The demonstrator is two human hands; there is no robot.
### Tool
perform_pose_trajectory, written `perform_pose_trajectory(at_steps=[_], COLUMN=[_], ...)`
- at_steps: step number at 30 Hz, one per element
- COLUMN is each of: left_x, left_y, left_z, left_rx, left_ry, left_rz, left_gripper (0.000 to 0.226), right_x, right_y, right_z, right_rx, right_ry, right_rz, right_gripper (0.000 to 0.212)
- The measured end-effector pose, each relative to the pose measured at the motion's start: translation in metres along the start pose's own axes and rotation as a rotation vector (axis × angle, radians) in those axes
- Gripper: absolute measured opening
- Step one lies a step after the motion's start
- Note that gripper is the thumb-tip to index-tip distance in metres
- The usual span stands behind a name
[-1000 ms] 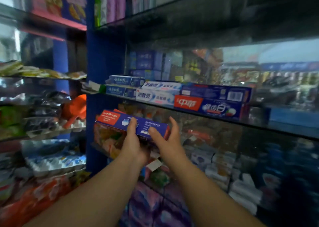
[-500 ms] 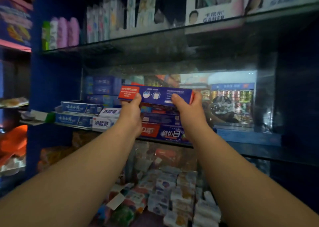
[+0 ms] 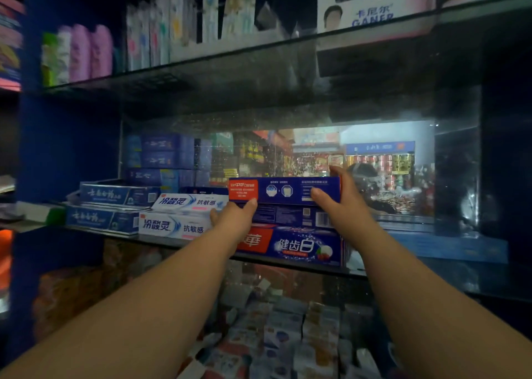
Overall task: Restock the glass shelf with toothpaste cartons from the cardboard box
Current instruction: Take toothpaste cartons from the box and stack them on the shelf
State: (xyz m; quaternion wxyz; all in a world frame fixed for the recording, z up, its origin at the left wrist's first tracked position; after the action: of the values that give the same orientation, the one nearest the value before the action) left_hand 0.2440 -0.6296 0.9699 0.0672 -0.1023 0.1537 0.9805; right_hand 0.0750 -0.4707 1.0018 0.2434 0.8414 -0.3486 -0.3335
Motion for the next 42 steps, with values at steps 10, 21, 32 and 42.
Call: perform_pose_trajectory(at_steps=[10, 21, 32, 42], left_x=[0.001, -0.011, -0.015, -0.047], left_y=[0.018, -0.007, -0.063, -0.12], left_z=[0.003, 0.005, 0.017, 0.019], left_rx=[0.068, 0.066, 0.105, 0.15], left_ry=[0.17, 0.079, -0.012, 0.012], left_rz=[0.032, -0.004, -0.01, 0.022], left_gripper=[0.078, 0.077, 0.07, 0.068], right_x=[0.005, -0.003, 0.018, 0.043], right_y=[0.015, 0.001, -0.042, -0.082], right_z=[0.023, 0.014, -0.052, -0.064], right_rx=[0.06, 0.09, -0.259, -0.323], right_ry=[-0.011, -0.078, -0.629, -0.591], right_rz=[0.015, 0.032, 0.092, -0.023], right_gripper=[0.071, 0.087, 0.064, 0.056])
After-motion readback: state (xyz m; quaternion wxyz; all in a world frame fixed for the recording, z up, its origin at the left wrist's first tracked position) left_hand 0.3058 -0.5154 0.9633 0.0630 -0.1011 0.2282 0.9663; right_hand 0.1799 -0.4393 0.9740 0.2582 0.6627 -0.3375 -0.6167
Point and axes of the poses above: each hand's wrist, its own y-axis towards the middle knuckle, its own x-axis out of the palm, z = x × y, the point moved 4 cm from there along y, towards the middle knuckle, and after that the axes turned 15 degrees about -y, right-handed, at the moved point
